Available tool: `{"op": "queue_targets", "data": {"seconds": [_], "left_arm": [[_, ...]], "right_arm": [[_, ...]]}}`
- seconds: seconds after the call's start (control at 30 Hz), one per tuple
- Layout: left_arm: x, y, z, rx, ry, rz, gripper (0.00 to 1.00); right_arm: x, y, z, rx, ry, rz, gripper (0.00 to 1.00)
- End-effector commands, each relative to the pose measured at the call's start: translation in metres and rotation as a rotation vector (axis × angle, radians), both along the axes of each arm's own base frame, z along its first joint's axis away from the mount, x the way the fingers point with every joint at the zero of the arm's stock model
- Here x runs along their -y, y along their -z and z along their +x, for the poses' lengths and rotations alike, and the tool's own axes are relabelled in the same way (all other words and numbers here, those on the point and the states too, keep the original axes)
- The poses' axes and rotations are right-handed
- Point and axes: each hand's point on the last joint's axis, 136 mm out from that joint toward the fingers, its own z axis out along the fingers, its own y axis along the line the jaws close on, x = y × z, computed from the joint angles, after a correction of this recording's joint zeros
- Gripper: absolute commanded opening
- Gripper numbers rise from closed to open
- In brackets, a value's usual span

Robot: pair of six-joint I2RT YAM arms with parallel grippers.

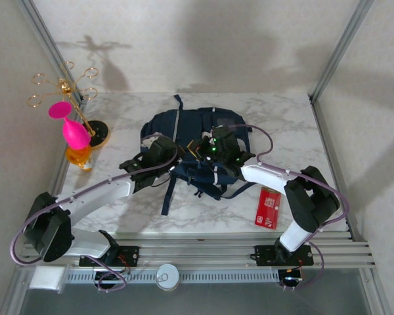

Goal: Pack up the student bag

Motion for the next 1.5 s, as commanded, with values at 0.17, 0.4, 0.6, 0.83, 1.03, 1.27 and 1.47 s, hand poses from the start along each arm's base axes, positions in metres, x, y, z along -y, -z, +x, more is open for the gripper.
{"op": "queue_targets", "data": {"seconds": [0.17,0.4,0.6,0.83,1.03,1.27,1.47], "left_arm": [[0.006,0.005,0.018,-0.063,-0.033,0.12,0.33],[0.004,0.022,0.026,-0.107,-0.075,0.134,0.31],[0.017,0.02,0.035,-0.078,-0.041,0.088,0.31],[-0.014,0.035,0.021,-0.121,-0.132,0.181,0.27],[-0.045,0.039,-0.004,-0.134,-0.157,0.228,0.3],[-0.03,0.01,-0.006,-0.085,-0.101,0.189,0.38],[0.01,0.0,0.01,-0.041,-0.032,0.08,0.43]], "right_arm": [[-0.016,-0.05,0.006,0.121,-0.053,0.093,0.0],[-0.016,-0.049,0.007,0.109,-0.045,0.099,0.0],[-0.017,-0.05,0.008,0.115,-0.044,0.104,0.0],[-0.005,-0.053,0.02,0.117,-0.009,0.106,0.0],[0.005,-0.067,0.025,0.151,0.013,0.109,0.0],[0.004,-0.067,0.025,0.146,0.011,0.117,0.0],[0.001,-0.068,0.021,0.126,0.011,0.154,0.0]]}}
